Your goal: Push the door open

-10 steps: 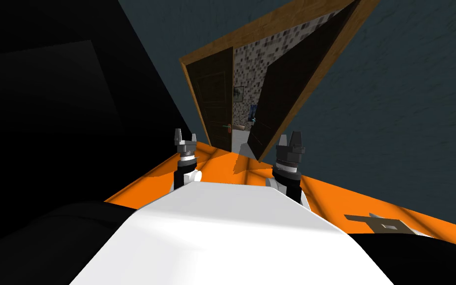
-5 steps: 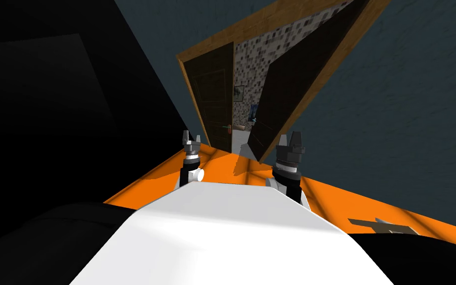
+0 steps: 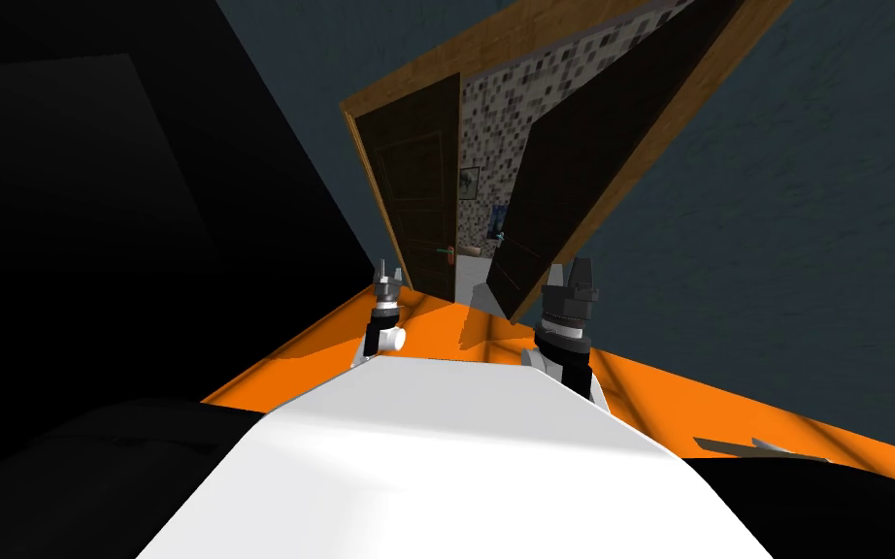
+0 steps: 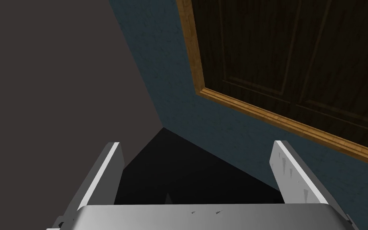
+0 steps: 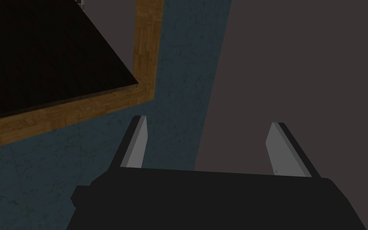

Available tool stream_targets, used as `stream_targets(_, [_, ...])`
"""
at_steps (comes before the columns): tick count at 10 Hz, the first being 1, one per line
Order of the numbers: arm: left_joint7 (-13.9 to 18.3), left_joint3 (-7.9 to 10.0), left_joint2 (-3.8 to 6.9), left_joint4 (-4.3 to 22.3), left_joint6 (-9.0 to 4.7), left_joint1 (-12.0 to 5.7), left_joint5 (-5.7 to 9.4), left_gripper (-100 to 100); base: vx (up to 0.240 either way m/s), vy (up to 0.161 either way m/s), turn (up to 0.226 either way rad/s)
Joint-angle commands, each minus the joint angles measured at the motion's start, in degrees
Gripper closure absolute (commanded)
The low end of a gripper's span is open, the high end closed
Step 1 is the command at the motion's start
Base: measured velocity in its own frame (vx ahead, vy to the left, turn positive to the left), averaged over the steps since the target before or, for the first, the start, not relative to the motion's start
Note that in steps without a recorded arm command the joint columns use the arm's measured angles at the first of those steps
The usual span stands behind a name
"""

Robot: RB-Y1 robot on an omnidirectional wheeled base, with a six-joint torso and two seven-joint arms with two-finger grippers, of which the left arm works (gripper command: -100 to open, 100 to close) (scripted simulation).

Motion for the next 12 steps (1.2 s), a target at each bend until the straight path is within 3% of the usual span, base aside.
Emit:
stream_targets(1, [0.1,-0.04,0.30,2.5,0.08,-1.39,-0.14,-100,0.099,0.021,-0.011])
stream_targets(5, [0.2,-0.23,0.85,9.5,0.09,-5.34,-0.58,-100,0.094,0.030,-0.017])
stream_targets(6, [0.2,-0.23,0.85,9.5,0.09,-5.34,-0.58,-100,0.063,0.023,-0.005])
stream_targets(11, [0.3,-0.51,1.28,18.9,0.12,-10.83,-1.18,-100,0.086,0.028,-0.017])
stream_targets(12, [0.3,-0.51,1.28,19.3,0.12,-10.83,-1.18,-100,0.062,0.029,-0.012])
